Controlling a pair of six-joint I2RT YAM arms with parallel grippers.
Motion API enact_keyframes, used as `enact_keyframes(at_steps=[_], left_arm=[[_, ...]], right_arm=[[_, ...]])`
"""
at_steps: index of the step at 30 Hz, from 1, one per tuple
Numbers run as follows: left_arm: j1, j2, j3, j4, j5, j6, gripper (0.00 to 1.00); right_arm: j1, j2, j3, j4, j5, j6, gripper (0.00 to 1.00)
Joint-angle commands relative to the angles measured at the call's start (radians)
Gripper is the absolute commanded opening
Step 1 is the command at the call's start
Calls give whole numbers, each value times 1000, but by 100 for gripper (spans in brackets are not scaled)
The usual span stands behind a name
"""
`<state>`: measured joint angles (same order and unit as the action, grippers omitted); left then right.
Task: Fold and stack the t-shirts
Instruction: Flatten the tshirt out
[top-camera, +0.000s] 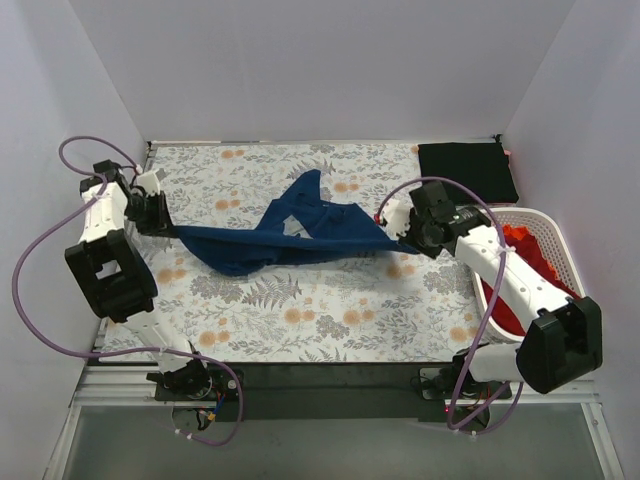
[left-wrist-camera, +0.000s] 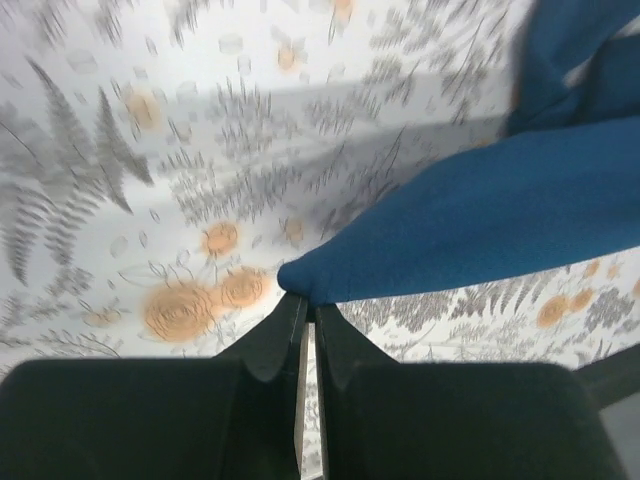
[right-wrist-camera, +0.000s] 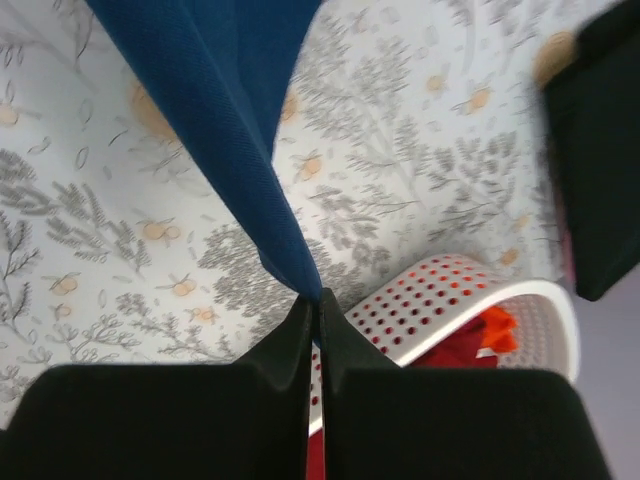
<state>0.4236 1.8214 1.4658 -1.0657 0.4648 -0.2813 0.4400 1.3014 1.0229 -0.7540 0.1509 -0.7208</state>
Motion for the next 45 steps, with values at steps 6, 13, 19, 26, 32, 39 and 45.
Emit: enact_keyframes(at_steps=[6, 13, 19, 26, 32, 39, 45], left_arm=[[4, 41, 465, -13, 139, -88, 0], [-14, 27, 640, 4, 222, -173, 0], [-14, -281, 410, 173, 186, -191, 0], [-16, -640, 174, 345, 117, -188, 0], [-14, -669, 349, 75, 192, -32, 0], [-16, -705, 482, 9, 63, 1, 0], [-14, -711, 449, 32, 60, 2, 0]], right_arm=[[-73, 177, 532, 39, 39, -23, 1], [-99, 306, 912, 42, 97, -29, 1], [-99, 199, 954, 106, 162, -8, 1], [-96, -91, 780, 225, 222, 17, 1], [-96, -289, 781, 240, 237, 46, 1], [-107, -300, 901, 278, 240, -77, 1], [-109, -292, 697, 505, 220, -238, 1]])
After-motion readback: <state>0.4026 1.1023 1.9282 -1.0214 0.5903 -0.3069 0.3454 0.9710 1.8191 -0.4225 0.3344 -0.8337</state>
